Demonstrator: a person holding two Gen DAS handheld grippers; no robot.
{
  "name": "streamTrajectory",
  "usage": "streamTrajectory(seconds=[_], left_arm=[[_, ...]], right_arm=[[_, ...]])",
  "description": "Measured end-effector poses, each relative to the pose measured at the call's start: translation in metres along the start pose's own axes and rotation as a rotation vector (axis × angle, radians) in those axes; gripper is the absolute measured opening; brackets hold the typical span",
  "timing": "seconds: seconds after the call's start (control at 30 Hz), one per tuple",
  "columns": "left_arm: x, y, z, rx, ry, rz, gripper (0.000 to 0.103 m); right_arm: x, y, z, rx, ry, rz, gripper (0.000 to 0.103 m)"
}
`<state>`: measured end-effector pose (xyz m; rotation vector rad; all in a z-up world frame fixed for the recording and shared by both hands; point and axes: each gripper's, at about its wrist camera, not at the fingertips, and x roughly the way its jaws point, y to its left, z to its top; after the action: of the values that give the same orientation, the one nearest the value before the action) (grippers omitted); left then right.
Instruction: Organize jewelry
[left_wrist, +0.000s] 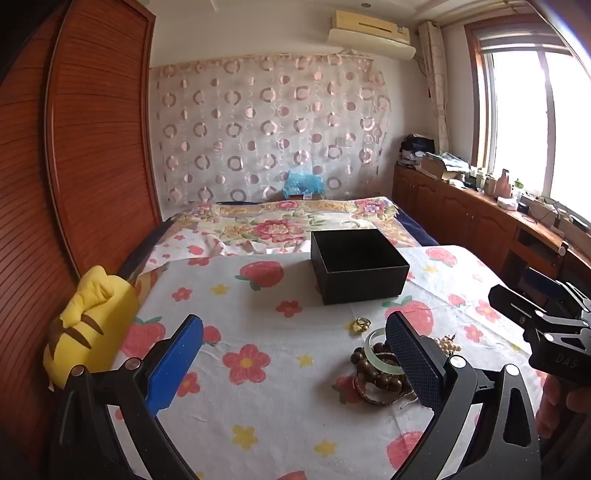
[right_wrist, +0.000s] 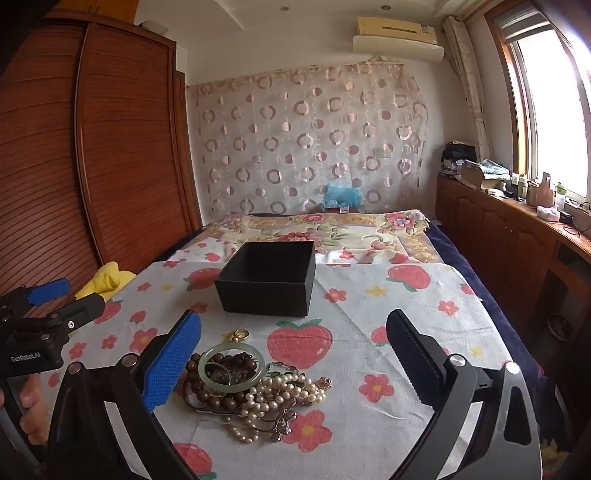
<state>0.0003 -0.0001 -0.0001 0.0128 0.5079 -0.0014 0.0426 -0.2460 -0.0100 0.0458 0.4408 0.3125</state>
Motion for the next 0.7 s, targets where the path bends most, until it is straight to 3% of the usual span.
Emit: streamTrajectory(seconds=[0.7], left_arm=[[-0.0010, 0.0002, 0.0001, -0.001, -0.014, 0.003, 0.095]], right_arm=[[-0.0009, 0.0006, -0.0001, 0.003, -0.002, 0.003, 0.100]])
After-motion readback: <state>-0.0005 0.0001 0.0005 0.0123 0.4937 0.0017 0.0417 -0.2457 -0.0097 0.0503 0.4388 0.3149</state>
